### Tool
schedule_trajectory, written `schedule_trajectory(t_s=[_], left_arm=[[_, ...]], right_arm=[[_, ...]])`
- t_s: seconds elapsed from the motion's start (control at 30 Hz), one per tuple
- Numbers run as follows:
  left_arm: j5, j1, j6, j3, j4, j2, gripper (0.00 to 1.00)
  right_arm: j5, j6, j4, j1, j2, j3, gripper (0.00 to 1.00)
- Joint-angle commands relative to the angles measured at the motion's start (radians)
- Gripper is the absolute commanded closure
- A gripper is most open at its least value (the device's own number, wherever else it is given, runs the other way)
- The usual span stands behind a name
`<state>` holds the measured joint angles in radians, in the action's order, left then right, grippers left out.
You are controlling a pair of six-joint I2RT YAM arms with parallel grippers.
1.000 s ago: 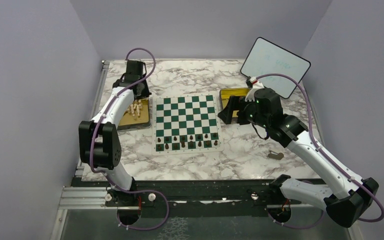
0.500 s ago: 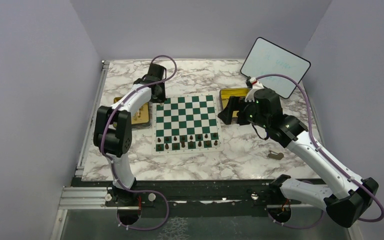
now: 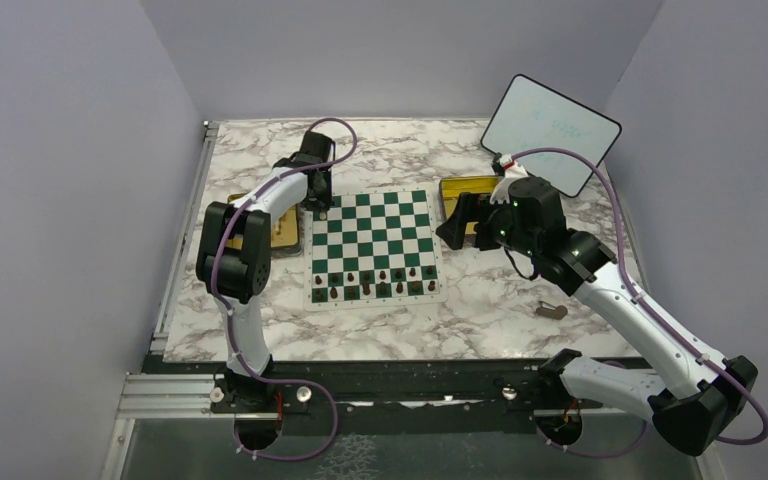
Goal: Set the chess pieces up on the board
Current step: Place the chess piece on the chessboard.
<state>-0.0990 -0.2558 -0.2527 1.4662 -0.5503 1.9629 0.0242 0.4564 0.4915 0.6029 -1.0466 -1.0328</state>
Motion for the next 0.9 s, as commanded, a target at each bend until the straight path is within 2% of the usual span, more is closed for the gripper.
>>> schedule_trajectory(t_s=[0.0, 0.77, 0.87], left_arm=[[-0.026, 0.011, 0.006, 0.039, 0.007, 0.016, 0.96], [-0.034, 0.021, 0.023, 0.059, 0.021, 0.069, 0.94], [-0.033, 0.021, 0.020, 0.054, 0.022, 0.071, 0.87]], right_arm=[[-0.003, -0.018, 0.007, 0.007, 0.012, 0.000, 0.00], [-0.010, -0.025, 0.003, 0.006, 0.013, 0.008, 0.00], [-0.011, -0.025, 0.004, 0.006, 0.013, 0.011, 0.01]])
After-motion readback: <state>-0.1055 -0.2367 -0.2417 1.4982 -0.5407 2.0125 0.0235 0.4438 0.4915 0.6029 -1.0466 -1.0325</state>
